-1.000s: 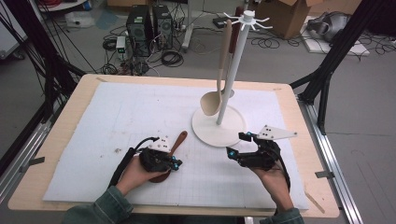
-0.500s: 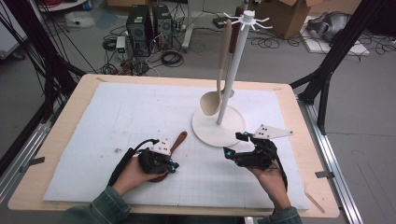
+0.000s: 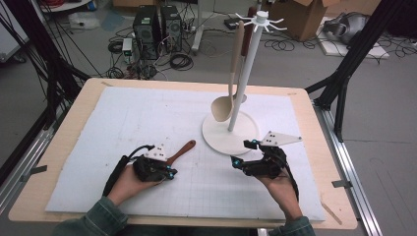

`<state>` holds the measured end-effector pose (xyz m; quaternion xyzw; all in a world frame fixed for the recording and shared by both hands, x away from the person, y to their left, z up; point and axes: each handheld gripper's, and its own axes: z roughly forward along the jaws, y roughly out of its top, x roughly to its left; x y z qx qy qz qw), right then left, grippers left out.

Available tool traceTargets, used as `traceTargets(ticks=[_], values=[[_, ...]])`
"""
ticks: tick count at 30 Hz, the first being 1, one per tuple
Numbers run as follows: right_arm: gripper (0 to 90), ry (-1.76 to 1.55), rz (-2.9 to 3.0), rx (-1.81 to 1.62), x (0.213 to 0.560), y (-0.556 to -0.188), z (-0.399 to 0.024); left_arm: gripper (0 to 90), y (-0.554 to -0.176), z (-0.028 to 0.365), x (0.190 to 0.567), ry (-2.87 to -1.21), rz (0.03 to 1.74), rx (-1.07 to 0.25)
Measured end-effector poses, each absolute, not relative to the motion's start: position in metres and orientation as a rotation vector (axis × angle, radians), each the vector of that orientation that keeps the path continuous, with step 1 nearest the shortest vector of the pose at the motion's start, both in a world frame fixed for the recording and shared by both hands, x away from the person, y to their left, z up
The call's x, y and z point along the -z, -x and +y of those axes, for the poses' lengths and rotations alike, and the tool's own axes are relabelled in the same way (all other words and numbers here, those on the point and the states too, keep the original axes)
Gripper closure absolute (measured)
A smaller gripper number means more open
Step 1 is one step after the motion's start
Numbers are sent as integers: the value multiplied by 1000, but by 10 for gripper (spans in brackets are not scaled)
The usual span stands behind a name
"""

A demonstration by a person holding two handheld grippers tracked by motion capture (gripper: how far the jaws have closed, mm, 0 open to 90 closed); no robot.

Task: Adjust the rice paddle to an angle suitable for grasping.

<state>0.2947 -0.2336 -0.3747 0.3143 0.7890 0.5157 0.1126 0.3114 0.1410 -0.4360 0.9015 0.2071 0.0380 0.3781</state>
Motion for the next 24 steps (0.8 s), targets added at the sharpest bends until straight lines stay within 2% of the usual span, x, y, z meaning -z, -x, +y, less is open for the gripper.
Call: traceTargets(ticks=[17,24], values=[[211,-914,2344,-1494,380,-294,-227,892,-319,161,436,-2306,559,-131],[212,-909,2356,-1487,380,-294,-226,833,-324,167,421,-2238,572,-163]])
